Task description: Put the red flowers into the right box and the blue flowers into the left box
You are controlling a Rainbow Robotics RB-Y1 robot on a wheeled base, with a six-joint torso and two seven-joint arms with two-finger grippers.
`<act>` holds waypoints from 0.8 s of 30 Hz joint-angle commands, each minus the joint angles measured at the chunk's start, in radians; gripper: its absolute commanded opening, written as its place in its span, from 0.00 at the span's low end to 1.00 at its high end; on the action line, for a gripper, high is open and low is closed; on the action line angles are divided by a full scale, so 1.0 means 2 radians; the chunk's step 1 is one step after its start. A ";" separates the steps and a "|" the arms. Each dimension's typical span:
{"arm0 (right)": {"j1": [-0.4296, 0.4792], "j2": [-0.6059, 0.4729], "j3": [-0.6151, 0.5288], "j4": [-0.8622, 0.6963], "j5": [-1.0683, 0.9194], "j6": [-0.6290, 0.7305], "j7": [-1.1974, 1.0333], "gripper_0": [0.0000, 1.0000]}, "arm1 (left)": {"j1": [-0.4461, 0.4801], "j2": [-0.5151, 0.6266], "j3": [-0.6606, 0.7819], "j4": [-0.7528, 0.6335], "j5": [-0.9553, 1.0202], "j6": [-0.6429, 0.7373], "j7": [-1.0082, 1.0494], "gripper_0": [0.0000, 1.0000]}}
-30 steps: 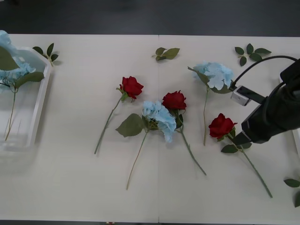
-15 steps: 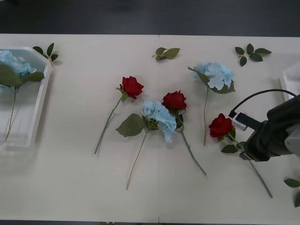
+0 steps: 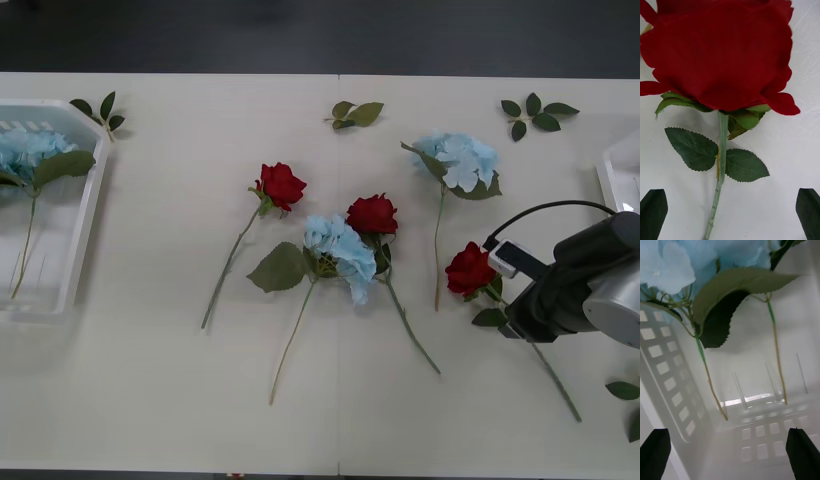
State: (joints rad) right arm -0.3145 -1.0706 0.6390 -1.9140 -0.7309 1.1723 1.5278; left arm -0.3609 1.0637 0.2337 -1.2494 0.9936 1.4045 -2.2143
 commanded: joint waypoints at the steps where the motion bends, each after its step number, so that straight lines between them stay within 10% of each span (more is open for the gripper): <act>1: -0.007 0.011 -0.001 0.010 0.009 -0.002 -0.002 1.00 | -0.004 0.010 0.028 -0.026 0.058 0.050 -0.026 1.00; 11: -0.021 0.031 0.030 0.058 0.024 -0.032 0.002 0.90 | -0.004 -0.012 0.010 -0.102 0.188 0.154 0.025 1.00; 24: -0.029 0.045 0.034 0.082 0.030 -0.039 0.003 0.18 | -0.006 -0.128 -0.083 -0.338 0.077 0.124 0.231 1.00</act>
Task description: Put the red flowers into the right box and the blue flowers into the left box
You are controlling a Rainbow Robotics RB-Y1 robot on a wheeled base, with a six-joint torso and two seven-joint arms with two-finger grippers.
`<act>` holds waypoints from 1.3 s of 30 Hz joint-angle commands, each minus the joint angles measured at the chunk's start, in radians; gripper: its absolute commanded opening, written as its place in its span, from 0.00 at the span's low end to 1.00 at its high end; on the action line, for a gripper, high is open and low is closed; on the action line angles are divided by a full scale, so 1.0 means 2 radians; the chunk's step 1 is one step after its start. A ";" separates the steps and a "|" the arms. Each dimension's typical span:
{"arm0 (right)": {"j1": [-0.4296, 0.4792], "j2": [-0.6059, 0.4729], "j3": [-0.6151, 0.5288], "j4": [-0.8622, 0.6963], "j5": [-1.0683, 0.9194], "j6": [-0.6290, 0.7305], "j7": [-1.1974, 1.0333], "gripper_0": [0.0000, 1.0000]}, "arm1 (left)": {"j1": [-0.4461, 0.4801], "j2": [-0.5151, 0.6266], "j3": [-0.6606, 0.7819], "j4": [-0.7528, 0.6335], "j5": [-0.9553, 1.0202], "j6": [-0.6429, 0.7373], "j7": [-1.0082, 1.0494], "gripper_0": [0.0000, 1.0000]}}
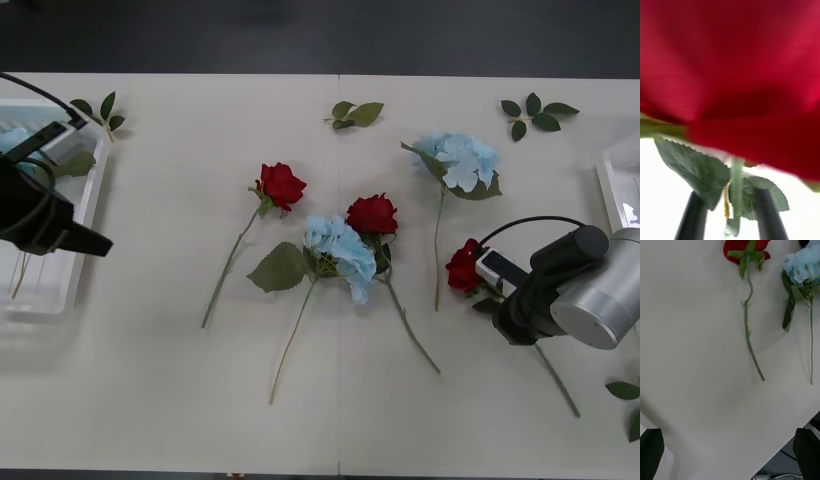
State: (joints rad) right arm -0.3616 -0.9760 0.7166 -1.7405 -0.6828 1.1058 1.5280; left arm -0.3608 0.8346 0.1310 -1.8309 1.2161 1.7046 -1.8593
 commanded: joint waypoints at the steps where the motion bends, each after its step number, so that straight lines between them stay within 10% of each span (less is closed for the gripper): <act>1: -0.006 -0.002 -0.004 -0.005 0.005 -0.006 0.003 0.11 | -0.009 -0.019 -0.052 -0.057 -0.048 -0.038 0.076 1.00; 13: -0.016 -0.021 -0.022 -0.005 -0.027 -0.028 -0.002 0.00 | -0.070 -0.061 -0.220 -0.064 -0.173 -0.103 0.212 1.00; 21: -0.032 -0.090 -0.137 -0.005 -0.139 -0.003 -0.003 0.00 | -0.113 -0.068 -0.309 -0.041 -0.242 -0.131 0.260 1.00; 39: -0.058 -0.190 -0.162 0.119 -0.038 0.018 0.001 0.00 | -0.202 -0.143 -0.342 0.147 -0.271 -0.155 0.242 1.00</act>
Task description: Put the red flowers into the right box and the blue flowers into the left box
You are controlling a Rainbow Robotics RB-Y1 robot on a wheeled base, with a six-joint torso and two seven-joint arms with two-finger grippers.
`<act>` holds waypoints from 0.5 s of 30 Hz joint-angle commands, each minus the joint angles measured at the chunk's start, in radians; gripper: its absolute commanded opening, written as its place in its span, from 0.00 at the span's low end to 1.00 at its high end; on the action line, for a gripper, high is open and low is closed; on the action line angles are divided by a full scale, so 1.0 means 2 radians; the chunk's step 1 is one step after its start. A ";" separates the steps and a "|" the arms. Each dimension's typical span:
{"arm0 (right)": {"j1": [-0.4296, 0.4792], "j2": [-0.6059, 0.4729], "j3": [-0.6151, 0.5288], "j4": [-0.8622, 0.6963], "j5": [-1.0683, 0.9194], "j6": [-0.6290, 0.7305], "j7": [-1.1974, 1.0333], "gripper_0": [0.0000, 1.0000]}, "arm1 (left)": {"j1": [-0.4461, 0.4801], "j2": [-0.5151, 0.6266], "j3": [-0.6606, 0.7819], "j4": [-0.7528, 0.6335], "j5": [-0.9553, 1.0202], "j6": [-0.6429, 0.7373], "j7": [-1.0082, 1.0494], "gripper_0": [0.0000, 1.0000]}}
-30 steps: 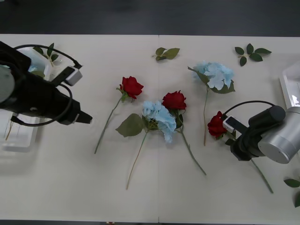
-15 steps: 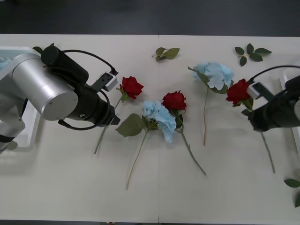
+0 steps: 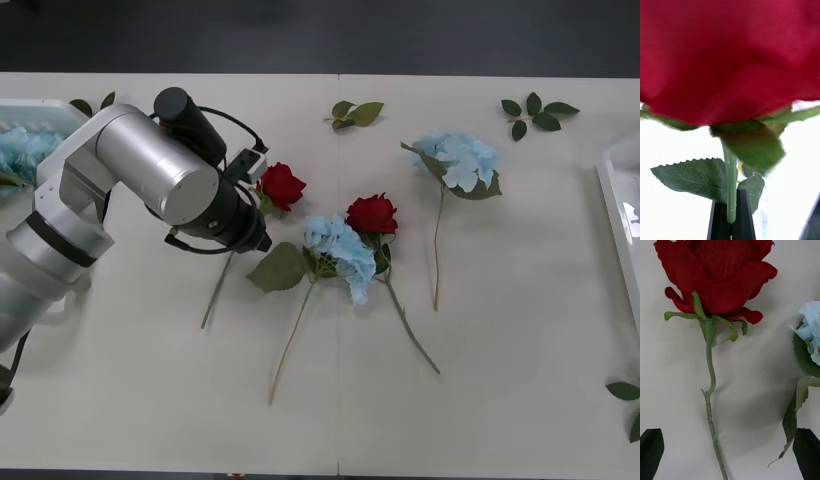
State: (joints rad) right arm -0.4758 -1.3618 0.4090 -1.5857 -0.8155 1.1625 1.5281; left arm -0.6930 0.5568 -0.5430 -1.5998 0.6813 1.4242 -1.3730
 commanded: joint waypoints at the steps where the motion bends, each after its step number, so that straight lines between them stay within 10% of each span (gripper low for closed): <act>1: -0.001 0.005 -0.009 0.047 0.033 -0.012 0.001 0.00 | -0.039 -0.005 -0.011 0.038 -0.004 -0.022 -0.002 1.00; 15: -0.003 0.083 -0.008 0.192 0.118 -0.098 -0.006 0.00 | -0.088 -0.026 -0.076 0.168 0.004 -0.105 -0.011 1.00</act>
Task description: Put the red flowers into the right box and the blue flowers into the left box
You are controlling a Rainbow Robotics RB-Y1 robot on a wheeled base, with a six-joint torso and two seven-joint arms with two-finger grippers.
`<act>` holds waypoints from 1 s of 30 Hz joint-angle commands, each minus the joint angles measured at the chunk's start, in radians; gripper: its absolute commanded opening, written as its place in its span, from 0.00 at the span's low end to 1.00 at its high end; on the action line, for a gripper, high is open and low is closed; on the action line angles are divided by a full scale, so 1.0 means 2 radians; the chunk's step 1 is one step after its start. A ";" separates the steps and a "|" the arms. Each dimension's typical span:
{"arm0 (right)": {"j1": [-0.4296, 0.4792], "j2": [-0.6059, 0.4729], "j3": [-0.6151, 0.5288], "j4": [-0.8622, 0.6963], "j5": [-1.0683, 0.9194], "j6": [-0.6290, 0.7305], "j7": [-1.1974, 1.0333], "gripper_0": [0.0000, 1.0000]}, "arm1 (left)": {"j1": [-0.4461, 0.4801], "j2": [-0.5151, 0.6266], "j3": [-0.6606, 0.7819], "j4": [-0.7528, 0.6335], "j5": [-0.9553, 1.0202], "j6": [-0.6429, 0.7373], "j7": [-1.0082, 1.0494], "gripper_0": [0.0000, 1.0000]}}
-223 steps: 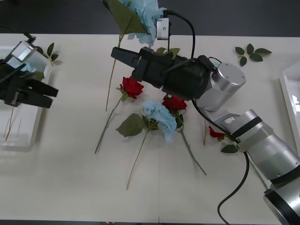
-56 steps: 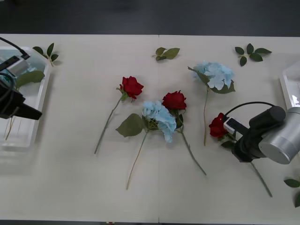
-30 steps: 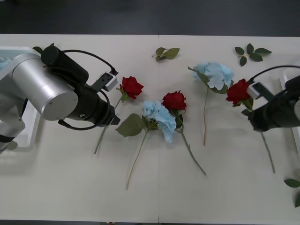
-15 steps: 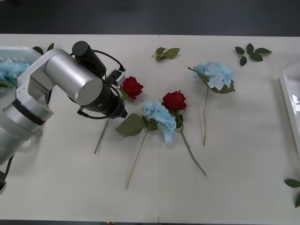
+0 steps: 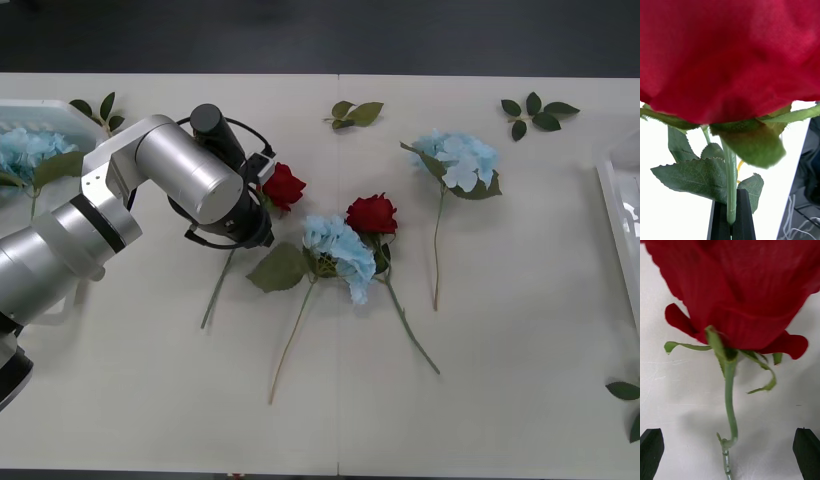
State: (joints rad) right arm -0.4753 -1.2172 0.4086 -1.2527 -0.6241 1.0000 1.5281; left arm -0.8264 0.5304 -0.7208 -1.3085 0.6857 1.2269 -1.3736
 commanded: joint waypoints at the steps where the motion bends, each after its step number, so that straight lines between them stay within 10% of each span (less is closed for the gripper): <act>1: -0.004 0.014 -0.009 0.030 0.024 -0.021 -0.005 0.00 | -0.022 -0.016 0.013 0.027 0.002 -0.007 -0.013 1.00; 9: -0.007 0.033 -0.008 0.079 0.051 -0.058 -0.004 0.00 | -0.042 -0.031 -0.018 0.077 -0.001 -0.043 -0.013 1.00; 11: -0.008 0.036 -0.008 0.087 0.051 -0.066 -0.003 0.00 | -0.042 -0.031 -0.018 0.077 -0.001 -0.043 -0.013 0.86; 14: -0.007 0.036 -0.008 0.096 0.051 -0.077 -0.001 0.08 | -0.042 -0.031 -0.018 0.077 -0.002 -0.043 -0.016 0.00; 20: -0.007 0.038 -0.008 0.110 0.051 -0.097 0.001 0.80 | -0.044 -0.029 -0.018 0.071 -0.002 -0.041 -0.020 0.00; 30: -0.008 0.032 -0.008 0.092 -0.009 -0.090 0.019 0.99 | -0.042 0.002 0.014 -0.012 0.000 0.011 -0.038 0.00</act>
State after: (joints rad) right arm -0.4755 -1.1365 0.4086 -1.0369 -0.6050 0.8057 1.5300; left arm -0.8794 0.4905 -0.7449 -1.2507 0.6854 1.2167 -1.3867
